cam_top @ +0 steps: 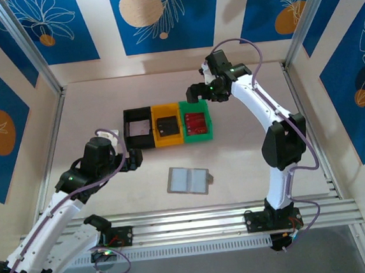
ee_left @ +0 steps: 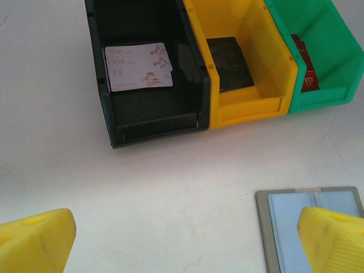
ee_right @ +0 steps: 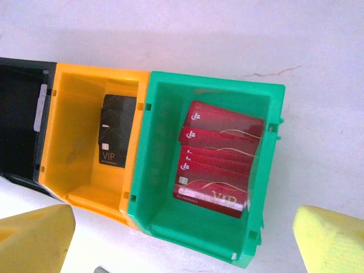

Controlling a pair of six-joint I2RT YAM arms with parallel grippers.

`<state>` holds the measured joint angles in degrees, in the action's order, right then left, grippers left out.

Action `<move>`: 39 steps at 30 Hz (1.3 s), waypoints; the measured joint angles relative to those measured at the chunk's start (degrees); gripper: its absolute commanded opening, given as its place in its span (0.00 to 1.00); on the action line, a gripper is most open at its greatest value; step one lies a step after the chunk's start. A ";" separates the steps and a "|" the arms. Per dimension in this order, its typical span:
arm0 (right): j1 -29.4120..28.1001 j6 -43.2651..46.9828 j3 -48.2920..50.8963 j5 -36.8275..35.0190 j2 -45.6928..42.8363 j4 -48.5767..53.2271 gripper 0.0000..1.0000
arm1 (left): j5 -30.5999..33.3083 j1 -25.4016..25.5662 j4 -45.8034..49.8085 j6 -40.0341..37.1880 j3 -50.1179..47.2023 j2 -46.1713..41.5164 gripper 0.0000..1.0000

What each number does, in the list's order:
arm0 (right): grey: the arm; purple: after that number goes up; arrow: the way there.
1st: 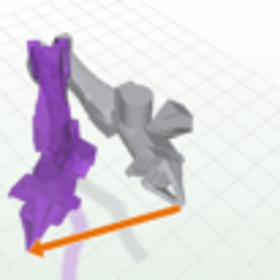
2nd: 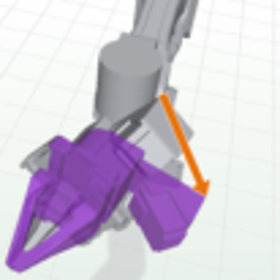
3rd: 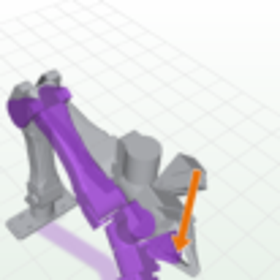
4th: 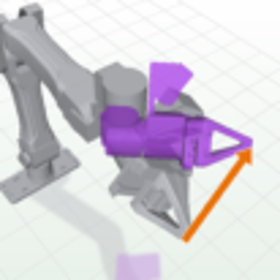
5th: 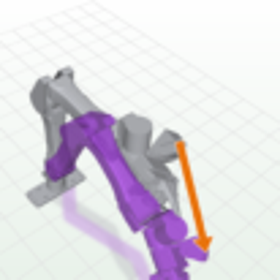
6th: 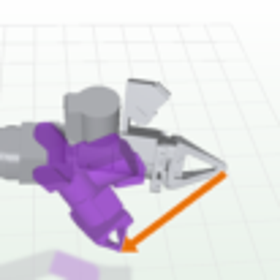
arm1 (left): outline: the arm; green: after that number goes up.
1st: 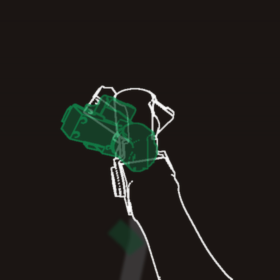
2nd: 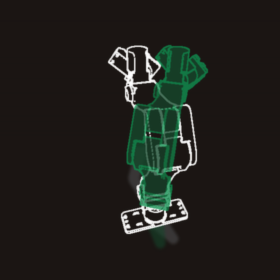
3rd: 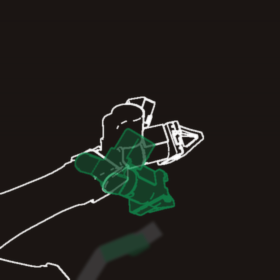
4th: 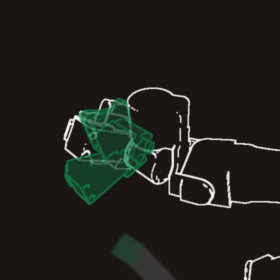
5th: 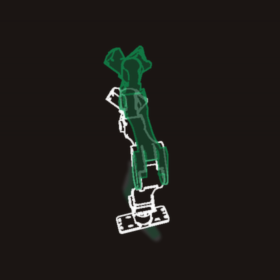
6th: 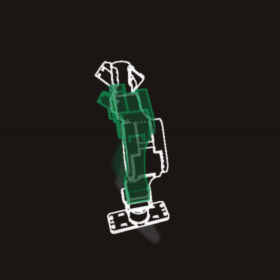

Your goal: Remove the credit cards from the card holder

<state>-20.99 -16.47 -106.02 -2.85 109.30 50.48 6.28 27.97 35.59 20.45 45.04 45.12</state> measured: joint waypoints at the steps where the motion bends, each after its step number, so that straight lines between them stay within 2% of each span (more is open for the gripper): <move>1: -0.04 -0.11 0.00 -0.22 -0.09 -0.11 0.99 | 0.02 0.00 0.00 0.00 0.00 0.00 1.00; 6: -0.57 -0.15 2.45 -1.79 -1.68 -2.60 0.99 | 0.02 0.00 0.02 0.02 0.00 0.96 1.00; 18: -0.90 -2.84 20.44 -5.18 -21.03 -18.27 0.99 | 2.73 0.00 0.02 0.68 0.00 2.10 1.00; 23: 1.44 -6.19 29.92 -4.79 -29.59 -24.68 0.99 | 4.79 0.00 -0.22 1.60 -0.81 1.11 1.00; 28: 4.72 -11.43 31.98 -4.17 -31.91 -25.40 0.99 | 7.41 0.00 -0.59 2.12 -1.49 0.57 1.00; 33: 10.75 -18.23 37.59 0.26 -36.11 -26.45 0.99 | 8.83 0.00 -2.91 2.14 -4.50 -2.86 1.00; 35: 12.79 -20.20 41.90 -0.17 -39.56 -26.99 0.99 | 9.22 0.00 -4.42 2.19 -6.54 -4.52 1.00; 39: 13.07 -22.10 48.68 -4.33 -46.29 -28.39 0.99 | 10.95 0.00 -6.08 2.80 -8.85 -5.77 1.00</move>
<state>-7.92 -38.57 -57.34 -7.18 63.00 22.09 17.23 27.97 29.52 23.24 36.18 39.35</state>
